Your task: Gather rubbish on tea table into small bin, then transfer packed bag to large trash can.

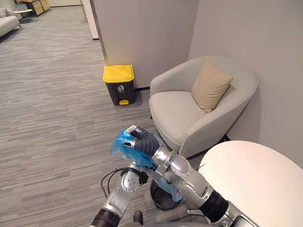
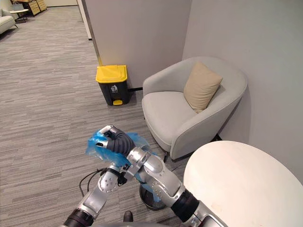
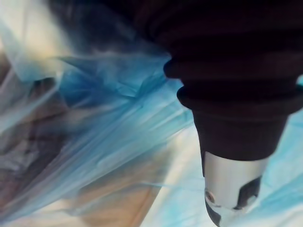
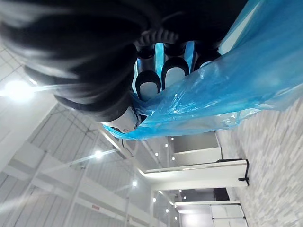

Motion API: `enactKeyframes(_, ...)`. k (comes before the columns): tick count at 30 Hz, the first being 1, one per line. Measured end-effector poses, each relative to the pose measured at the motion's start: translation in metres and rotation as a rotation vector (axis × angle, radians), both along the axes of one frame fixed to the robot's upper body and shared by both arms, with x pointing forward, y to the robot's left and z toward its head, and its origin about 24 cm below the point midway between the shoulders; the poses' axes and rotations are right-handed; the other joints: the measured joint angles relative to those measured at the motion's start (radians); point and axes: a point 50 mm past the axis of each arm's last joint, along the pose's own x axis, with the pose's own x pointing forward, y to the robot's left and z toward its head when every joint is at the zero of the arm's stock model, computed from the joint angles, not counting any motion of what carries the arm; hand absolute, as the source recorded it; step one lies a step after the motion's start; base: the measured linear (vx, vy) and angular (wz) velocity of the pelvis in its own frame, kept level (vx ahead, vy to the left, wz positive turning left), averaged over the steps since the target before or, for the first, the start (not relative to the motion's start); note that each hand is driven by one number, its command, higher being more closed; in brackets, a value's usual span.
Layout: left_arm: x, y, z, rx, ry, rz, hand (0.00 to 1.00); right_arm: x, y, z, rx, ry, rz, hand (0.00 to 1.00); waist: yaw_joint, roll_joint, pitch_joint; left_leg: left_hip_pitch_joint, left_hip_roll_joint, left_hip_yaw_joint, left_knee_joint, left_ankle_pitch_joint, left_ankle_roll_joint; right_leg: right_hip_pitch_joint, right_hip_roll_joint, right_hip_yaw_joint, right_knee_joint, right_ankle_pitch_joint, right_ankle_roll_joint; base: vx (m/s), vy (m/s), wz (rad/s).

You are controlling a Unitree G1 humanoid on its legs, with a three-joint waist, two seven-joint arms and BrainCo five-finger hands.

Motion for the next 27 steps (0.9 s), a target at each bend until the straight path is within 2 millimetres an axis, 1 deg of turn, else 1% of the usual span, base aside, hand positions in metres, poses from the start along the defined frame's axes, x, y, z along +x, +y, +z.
enactKeyframes(4, 0.006, -0.006, 0.007, -0.003, -0.029, -0.033, 1.00, 0.004, 0.004, -0.002, -0.039, -0.008, 0.015, 1.00, 0.003, 0.000, 0.000, 0.000, 0.000, 0.000, 0.000, 0.000, 0.000, 0.001, 0.000, 0.000, 0.001, 0.000, -0.001, 0.00, 0.000, 0.00)
enactKeyframes(8, 0.010, -0.008, 0.009, -0.013, -0.030, -0.046, 1.00, 0.001, 0.009, -0.004, -0.067, -0.022, 0.050, 1.00, 0.001, 0.001, 0.000, 0.000, 0.000, 0.000, 0.000, 0.000, 0.000, 0.000, 0.000, 0.001, 0.004, 0.000, -0.001, 0.00, 0.000, 0.00)
enactKeyframes(15, 0.005, -0.018, 0.005, -0.053, 0.012, -0.091, 1.00, 0.002, 0.008, -0.012, -0.111, -0.017, 0.050, 1.00, 0.000, 0.003, 0.000, -0.001, 0.000, 0.000, 0.000, 0.000, 0.000, -0.004, 0.000, 0.003, 0.010, -0.001, -0.002, 0.00, 0.000, 0.00)
enactKeyframes(17, 0.004, -0.018, 0.002, -0.050, 0.035, -0.099, 1.00, 0.002, 0.007, -0.017, -0.142, -0.021, 0.046, 1.00, 0.000, 0.004, 0.001, -0.004, 0.001, 0.002, 0.000, 0.000, 0.000, -0.011, -0.001, 0.005, 0.014, -0.003, -0.004, 0.00, 0.000, -0.02)
enactKeyframes(19, 0.005, -0.016, 0.000, -0.056, 0.047, -0.091, 1.00, 0.002, 0.007, -0.018, -0.150, -0.026, 0.043, 1.00, 0.000, 0.004, 0.001, -0.009, 0.002, 0.002, 0.000, 0.001, 0.000, -0.017, 0.000, 0.006, 0.016, -0.003, -0.004, 0.00, 0.000, 0.00)
enactKeyframes(23, 0.005, -0.014, -0.004, -0.074, 0.075, -0.076, 1.00, 0.001, 0.002, -0.024, -0.165, -0.026, 0.022, 1.00, 0.000, 0.004, 0.001, -0.009, 0.001, 0.002, 0.000, 0.001, 0.000, -0.017, -0.001, 0.006, 0.020, -0.004, -0.004, 0.00, 0.000, 0.00)
enactKeyframes(24, 0.005, -0.012, -0.004, -0.084, 0.083, -0.064, 1.00, 0.001, -0.001, -0.027, -0.179, -0.030, 0.005, 0.00, 0.000, 0.004, 0.001, -0.009, 0.001, 0.002, 0.000, 0.001, 0.000, -0.018, -0.001, 0.006, 0.021, -0.004, -0.003, 0.00, 0.000, 0.00)
enactKeyframes(26, 0.006, -0.008, -0.006, -0.110, 0.097, -0.033, 1.00, 0.003, -0.007, -0.032, -0.197, -0.033, -0.035, 0.00, 0.000, 0.004, 0.001, -0.009, 0.001, 0.002, 0.000, 0.001, 0.000, -0.018, -0.001, 0.006, 0.022, -0.004, -0.003, 0.00, 0.000, 0.00)
enactKeyframes(27, 0.006, -0.004, -0.008, -0.134, 0.113, -0.001, 1.00, 0.007, -0.014, -0.037, -0.225, -0.036, -0.079, 0.00, -0.001, 0.004, 0.001, -0.009, 0.001, 0.002, 0.000, 0.001, 0.000, -0.018, -0.001, 0.006, 0.023, -0.005, -0.003, 0.00, 0.000, 0.00)
